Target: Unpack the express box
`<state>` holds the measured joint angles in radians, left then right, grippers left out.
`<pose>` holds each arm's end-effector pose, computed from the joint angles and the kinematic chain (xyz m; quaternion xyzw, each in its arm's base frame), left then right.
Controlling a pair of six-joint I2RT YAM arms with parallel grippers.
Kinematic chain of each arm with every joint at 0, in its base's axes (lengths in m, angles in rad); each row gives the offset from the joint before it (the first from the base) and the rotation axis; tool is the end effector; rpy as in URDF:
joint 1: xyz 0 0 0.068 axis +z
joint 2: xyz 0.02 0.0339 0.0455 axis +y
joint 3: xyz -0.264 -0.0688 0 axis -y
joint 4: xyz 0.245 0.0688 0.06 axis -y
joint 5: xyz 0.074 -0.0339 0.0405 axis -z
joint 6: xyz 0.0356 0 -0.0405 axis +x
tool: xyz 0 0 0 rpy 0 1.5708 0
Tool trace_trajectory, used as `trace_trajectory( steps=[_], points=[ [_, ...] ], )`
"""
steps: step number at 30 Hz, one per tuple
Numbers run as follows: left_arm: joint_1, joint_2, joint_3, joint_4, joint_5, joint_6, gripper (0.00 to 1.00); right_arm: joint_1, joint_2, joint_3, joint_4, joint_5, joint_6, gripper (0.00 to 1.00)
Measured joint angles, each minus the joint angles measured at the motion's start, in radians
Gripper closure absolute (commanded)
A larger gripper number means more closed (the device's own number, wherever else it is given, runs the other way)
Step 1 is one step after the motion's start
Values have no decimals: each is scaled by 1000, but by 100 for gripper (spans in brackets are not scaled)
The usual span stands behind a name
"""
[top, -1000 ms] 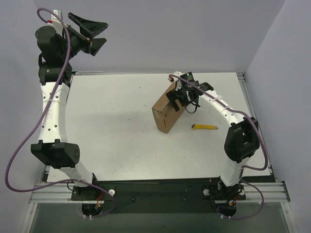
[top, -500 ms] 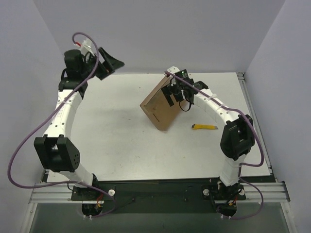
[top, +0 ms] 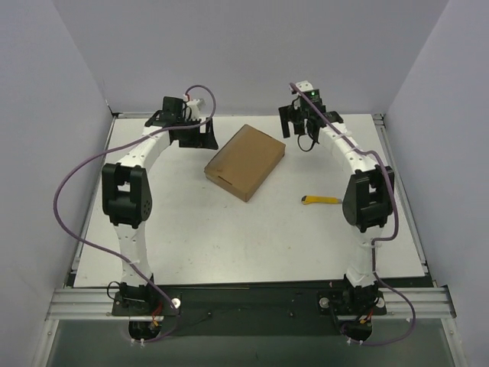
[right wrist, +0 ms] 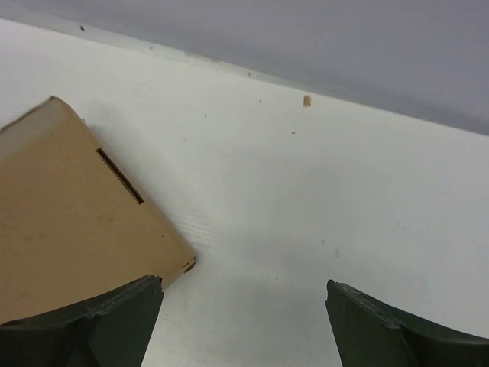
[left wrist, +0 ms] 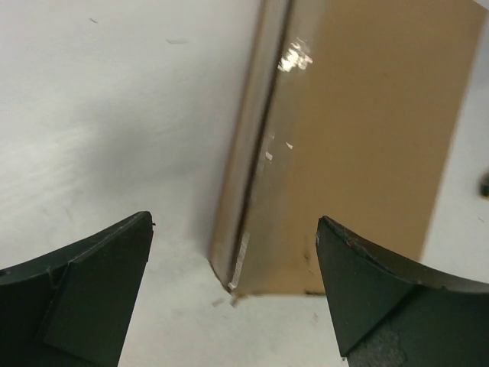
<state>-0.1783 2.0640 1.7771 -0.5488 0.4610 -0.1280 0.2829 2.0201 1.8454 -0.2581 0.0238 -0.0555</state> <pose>0.4577 -0.0986 0.2557 0.1049 0.9062 -0.2641 0.3132 0.4668 0.1348 0.3218 -0.1355 0.8314 0.0512 0.5364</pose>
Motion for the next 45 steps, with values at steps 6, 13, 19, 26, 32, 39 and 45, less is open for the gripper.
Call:
trace_trajectory(
  steps=[6, 13, 19, 26, 32, 39, 45],
  points=[
    [-13, 198, 207, -5, -223, 75, 3, -1, 187, 9, 29, 2, -17, 23],
    [-45, 286, 310, -38, -302, 165, 21, 3, 210, 53, 53, -13, -34, 27],
    [-52, 328, 352, -76, -195, 201, 40, 20, 210, 37, 52, -32, -53, 26],
    [-58, 306, 246, -98, -57, 246, 53, 34, 209, 13, 58, -57, -64, 21],
    [-80, 196, 35, -145, 28, 328, 64, 30, 209, 8, 68, -109, -53, 19],
    [-163, 9, -147, -170, 98, 464, 64, 33, 209, 8, 55, -253, 13, 19],
    [-184, -26, -142, -202, 128, 508, 43, 33, 203, 7, 53, -309, 64, 15]
  ],
)
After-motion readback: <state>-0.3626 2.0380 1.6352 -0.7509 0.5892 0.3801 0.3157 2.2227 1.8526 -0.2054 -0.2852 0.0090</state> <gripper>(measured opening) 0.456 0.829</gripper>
